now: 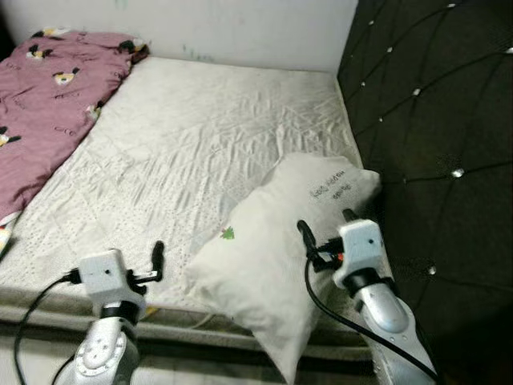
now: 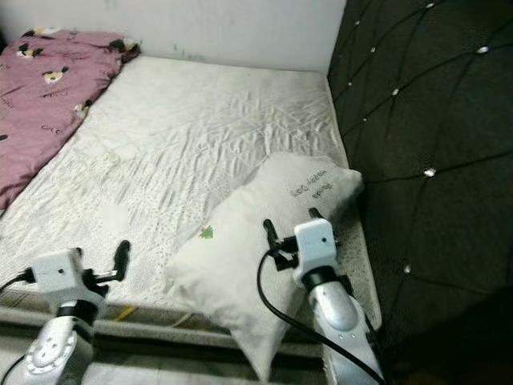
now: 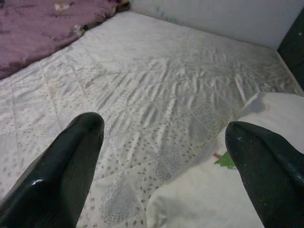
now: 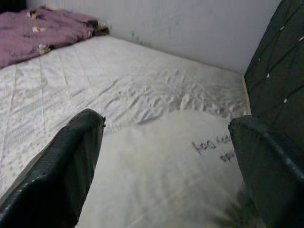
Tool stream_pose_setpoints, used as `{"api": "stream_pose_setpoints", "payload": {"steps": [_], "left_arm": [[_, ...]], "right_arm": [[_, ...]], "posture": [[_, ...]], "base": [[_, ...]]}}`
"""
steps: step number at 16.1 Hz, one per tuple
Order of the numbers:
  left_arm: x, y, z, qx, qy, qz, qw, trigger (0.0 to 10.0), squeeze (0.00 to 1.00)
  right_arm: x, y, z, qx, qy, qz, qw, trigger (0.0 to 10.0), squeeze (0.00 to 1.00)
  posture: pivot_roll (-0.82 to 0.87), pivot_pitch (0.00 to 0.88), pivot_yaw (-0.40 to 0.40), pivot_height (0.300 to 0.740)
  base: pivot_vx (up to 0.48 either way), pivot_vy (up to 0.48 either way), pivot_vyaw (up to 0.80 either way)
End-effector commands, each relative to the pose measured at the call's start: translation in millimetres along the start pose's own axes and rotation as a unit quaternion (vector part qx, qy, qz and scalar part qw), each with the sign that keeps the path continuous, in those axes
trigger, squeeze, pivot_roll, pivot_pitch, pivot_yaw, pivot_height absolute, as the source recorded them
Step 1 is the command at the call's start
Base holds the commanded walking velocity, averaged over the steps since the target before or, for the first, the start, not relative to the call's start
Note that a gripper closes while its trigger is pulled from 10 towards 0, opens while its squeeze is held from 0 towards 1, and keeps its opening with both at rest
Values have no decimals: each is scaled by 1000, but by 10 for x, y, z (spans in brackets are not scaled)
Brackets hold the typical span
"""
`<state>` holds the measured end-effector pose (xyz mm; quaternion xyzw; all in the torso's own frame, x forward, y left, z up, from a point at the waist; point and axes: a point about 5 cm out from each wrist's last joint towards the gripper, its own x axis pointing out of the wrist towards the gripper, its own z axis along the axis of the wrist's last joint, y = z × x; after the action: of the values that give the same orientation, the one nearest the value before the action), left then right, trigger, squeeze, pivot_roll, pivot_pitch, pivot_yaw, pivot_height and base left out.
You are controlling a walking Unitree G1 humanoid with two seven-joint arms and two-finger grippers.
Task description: Clean up the room
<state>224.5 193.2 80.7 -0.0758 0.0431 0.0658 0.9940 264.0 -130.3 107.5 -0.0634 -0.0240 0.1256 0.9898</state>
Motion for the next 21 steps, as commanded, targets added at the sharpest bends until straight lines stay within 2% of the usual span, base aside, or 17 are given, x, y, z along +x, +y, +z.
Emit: {"api": "stream_pose_setpoints", "payload": {"steps": [1,6,20,21], "left_arm": [[1,-34,10,0,-5,-7,1000,10000,0],[5,-37,-9,-4,-2,-9,1000,10000,0],[8,-25,-24,-7,4,-4,1000,10000,0],[9,-28,-20,-7,5,-4,1000,10000,0]], "right_arm": [[-26,-51,-59,-1,14,-9,1000,10000,0],[-19,-59,-69,-2,16,-11,1000,10000,0],[-11,-47,-68,3,15,-1,1000,10000,0],[-10,-47,-64,3,15,0,1000,10000,0]], "posture": [[67,57,-28,730],[69,49,-28,730],[69,61,-31,730],[66,69,-30,717]], "base": [[337,0,0],[345,0,0],[0,0,0],[0,0,0]]}}
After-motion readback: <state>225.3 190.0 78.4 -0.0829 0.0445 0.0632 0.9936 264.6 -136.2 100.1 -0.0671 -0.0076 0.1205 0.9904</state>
